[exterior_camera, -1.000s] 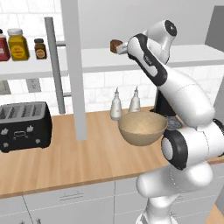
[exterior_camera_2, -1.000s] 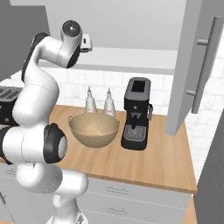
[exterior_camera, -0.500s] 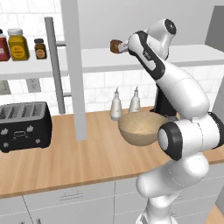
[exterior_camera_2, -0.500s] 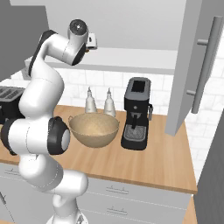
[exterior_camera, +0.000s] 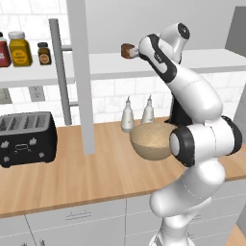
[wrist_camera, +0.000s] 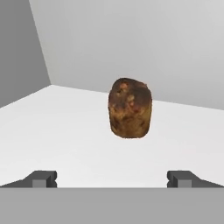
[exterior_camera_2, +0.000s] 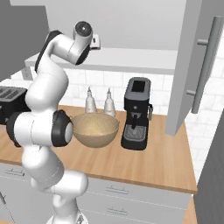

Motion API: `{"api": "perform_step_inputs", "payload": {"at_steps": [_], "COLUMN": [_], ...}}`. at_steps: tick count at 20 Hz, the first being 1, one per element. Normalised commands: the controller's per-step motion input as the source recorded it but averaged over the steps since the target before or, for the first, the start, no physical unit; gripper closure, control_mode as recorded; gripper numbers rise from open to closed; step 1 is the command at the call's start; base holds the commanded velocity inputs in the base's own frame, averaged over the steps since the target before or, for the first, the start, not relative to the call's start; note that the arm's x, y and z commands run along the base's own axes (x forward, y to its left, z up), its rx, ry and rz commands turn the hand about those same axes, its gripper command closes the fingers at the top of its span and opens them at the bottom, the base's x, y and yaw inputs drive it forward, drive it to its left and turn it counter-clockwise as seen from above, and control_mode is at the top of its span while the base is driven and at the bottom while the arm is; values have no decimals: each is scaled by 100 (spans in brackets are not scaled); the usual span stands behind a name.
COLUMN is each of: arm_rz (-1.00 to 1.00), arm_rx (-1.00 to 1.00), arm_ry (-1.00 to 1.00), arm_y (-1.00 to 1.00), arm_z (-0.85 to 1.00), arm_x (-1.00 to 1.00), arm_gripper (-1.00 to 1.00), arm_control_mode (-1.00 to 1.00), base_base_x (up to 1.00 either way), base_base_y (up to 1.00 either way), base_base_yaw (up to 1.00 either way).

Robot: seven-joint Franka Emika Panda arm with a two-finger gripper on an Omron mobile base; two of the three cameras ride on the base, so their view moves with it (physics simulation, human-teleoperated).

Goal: Open the cabinet, pick up the bread from the cabinet and place it in the basket. Then move the basket to the dining counter.

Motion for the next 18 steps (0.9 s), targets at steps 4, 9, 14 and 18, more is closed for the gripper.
{"api": "perform_step_inputs", "payload": {"at_steps": [4,9,14,18], "arm_rz": [0,0,0,0], "arm_rx": [0,0,0,0], "arm_ry": [0,0,0,0], "arm_y": [3,10,10,5], "arm_z": [0,0,0,-2], "arm_x": [52,57,38,35], "arm_gripper": [-100,-100,-100,-100], "arm_control_mode": [-100,-100,-100,-100], "base_base_x": [0,0,0,0], "base_base_y": [0,0,0,0], "base_base_yaw": [0,0,0,0]}}
